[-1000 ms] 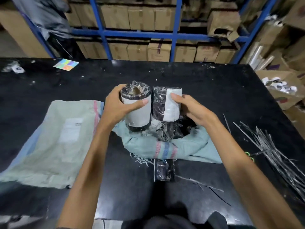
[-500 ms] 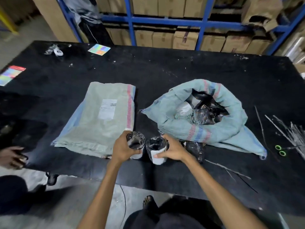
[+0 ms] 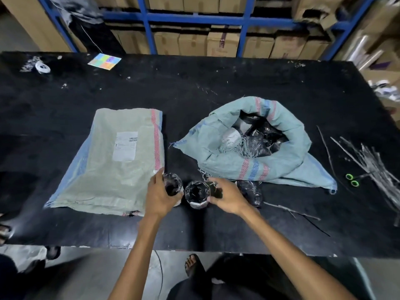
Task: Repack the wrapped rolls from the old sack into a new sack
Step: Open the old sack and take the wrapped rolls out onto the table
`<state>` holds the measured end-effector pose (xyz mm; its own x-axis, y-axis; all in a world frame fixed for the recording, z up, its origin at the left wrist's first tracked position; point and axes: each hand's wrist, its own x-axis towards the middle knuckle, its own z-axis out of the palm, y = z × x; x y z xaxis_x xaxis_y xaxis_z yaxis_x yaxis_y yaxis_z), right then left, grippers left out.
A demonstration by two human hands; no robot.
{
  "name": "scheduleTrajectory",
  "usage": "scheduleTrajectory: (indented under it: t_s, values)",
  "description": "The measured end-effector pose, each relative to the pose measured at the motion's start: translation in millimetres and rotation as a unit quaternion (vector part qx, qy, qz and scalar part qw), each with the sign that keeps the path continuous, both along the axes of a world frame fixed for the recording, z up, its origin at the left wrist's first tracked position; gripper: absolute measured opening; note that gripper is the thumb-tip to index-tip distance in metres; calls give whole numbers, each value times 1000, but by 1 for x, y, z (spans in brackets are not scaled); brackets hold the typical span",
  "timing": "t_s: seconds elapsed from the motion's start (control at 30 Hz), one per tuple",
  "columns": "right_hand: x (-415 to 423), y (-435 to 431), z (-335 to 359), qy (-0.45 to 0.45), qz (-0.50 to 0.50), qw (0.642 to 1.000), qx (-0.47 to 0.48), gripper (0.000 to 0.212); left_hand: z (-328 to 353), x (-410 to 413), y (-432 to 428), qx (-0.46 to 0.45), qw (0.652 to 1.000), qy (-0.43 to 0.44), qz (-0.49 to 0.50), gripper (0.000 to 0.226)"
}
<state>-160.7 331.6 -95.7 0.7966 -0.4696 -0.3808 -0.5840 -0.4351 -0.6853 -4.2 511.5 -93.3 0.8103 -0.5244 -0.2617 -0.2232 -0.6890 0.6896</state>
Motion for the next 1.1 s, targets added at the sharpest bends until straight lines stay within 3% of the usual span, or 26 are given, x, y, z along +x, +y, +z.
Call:
scheduleTrajectory:
  t_s: [0.07,0.17,0.27,0.33,0.47,0.7,0.8,1.0,1.1]
  values:
    - [-15,-35,28,-38,-34,999,-3,47,26,-9,-25,-5,998,-60,-1,84]
    - [-36,-105,66,-77,-109,991,-33,36,61,-19,-83,-53,993,-101,-34,52]
    - [-46,-168,80,-84,-183,978,-59,31,86,-28,-151,-136,986,-15,-95,21]
    - [-46,-197,78,-67,-216,973,-52,29,91,-34,-199,-137,980,34,-141,15]
    - [-36,-227,52,-18,-238,971,-8,30,62,-33,-278,-58,982,43,-175,18]
    - [-2,-263,-13,55,-232,971,27,25,1,13,-357,89,983,-64,-149,21]
    - [18,-283,-33,110,-201,973,35,33,-9,29,-371,184,962,-106,-173,27]
    - [44,-313,-47,204,-112,973,18,36,-13,61,-408,333,896,-18,-294,61]
    - [44,-307,-61,220,-103,970,16,59,-19,65,-420,398,854,33,-333,84]
